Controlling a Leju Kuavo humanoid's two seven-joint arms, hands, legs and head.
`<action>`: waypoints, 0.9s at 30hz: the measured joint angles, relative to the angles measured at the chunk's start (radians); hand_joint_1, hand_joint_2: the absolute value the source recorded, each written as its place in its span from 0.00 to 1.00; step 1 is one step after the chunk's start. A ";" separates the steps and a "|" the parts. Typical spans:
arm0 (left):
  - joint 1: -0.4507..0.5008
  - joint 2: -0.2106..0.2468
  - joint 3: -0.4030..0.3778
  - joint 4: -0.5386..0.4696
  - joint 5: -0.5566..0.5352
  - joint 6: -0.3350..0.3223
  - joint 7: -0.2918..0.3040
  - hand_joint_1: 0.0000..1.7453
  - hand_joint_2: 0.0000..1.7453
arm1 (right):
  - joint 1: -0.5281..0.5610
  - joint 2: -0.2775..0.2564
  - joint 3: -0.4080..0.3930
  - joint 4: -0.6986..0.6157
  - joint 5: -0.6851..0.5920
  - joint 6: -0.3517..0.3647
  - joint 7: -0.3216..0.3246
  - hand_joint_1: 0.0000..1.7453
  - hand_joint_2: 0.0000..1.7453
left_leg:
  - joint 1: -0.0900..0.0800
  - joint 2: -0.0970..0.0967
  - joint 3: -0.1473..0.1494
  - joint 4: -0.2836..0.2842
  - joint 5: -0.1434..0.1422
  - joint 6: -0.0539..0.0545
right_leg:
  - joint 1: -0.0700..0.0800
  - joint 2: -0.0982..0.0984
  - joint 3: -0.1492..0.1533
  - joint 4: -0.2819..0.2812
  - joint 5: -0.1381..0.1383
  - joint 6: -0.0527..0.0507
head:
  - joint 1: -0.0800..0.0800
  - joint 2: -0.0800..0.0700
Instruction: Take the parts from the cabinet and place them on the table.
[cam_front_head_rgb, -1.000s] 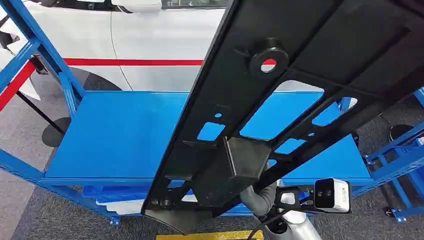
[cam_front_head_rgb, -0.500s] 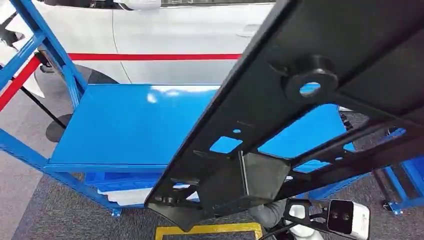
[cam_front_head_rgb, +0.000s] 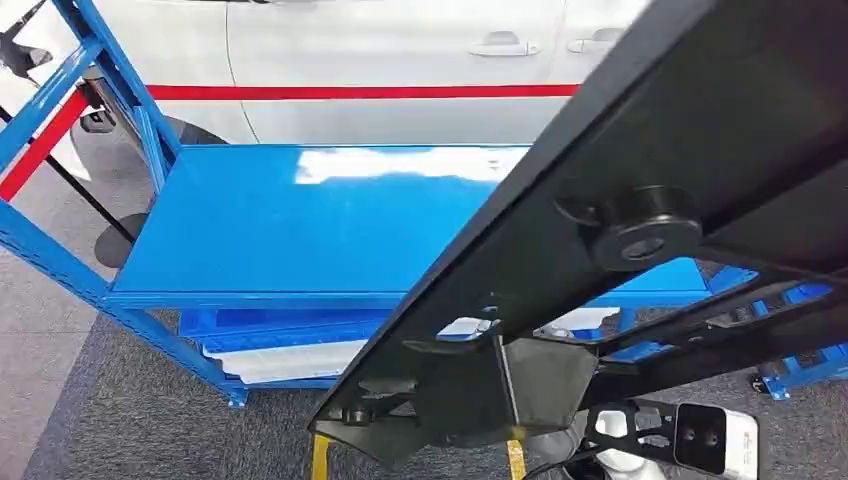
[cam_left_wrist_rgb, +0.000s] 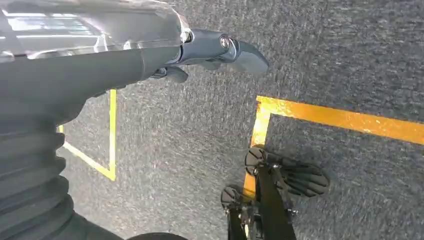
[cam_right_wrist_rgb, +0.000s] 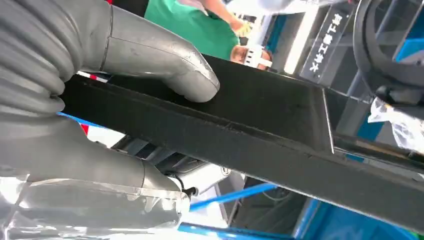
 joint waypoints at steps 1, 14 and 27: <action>0.000 0.000 0.001 0.000 0.000 0.000 0.000 0.00 1.00 | -0.002 0.000 -0.002 0.004 -0.002 0.003 0.000 1.00 1.00 | 0.002 0.000 -0.003 -0.001 0.006 -0.005 | 0.002 0.000 -0.002 -0.001 0.000 -0.003 | 0.000 0.000; -0.006 0.002 0.007 0.000 -0.018 0.012 0.011 0.00 1.00 | 0.002 -0.002 -0.040 0.034 -0.005 0.028 -0.001 1.00 1.00 | -0.004 -0.002 0.162 -0.031 -0.136 -0.009 | 0.012 -0.011 -0.142 0.010 0.119 -0.028 | 0.000 0.000; -0.002 -0.014 0.013 0.000 -0.012 0.019 0.028 0.00 1.00 | 0.002 -0.002 -0.045 0.055 -0.021 0.050 -0.003 1.00 1.00 | 0.001 0.006 0.026 -0.022 -0.021 0.021 | -0.012 -0.004 -0.100 0.157 0.025 0.017 | 0.000 0.000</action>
